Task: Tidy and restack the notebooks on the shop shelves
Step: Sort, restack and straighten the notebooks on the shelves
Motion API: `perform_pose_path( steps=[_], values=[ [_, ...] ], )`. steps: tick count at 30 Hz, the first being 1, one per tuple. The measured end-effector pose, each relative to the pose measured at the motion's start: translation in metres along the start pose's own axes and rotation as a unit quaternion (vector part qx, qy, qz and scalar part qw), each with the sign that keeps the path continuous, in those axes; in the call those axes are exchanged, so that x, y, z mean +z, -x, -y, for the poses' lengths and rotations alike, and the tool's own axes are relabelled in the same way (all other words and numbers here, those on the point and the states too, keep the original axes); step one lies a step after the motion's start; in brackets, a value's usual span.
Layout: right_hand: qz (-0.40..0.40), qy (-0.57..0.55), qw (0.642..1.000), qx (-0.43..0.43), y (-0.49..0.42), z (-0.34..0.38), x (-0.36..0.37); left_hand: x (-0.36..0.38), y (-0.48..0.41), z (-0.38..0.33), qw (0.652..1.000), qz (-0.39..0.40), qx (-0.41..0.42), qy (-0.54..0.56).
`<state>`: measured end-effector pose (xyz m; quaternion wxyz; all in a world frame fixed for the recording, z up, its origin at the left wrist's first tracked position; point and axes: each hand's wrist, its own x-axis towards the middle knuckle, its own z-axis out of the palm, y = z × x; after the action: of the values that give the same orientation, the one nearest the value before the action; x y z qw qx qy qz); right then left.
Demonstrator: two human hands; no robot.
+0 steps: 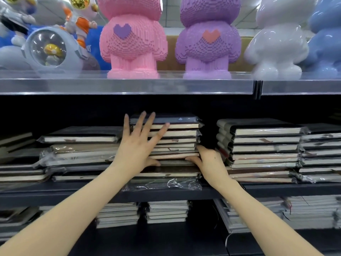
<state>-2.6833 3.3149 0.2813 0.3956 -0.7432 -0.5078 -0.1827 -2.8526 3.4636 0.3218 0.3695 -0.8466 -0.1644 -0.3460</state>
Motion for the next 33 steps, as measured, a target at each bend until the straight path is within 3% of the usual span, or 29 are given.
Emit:
perform_pose_path(
  steps=[11, 21, 33],
  values=[
    [-0.029, 0.036, 0.998, -0.040, 0.002, 0.001, -0.002, -0.005, -0.001, 0.010, 0.999, -0.023, 0.000, 0.024],
    [-0.087, -0.006, 0.996, -0.023, 0.022, 0.008, -0.006, -0.020, 0.006, 0.004, 1.000, -0.017, -0.002, 0.018],
    [-0.090, 0.025, 0.995, -0.046, 0.034, 0.012, -0.012, -0.025, 0.016, 0.001, 0.999, -0.032, -0.007, 0.031]
  ],
)
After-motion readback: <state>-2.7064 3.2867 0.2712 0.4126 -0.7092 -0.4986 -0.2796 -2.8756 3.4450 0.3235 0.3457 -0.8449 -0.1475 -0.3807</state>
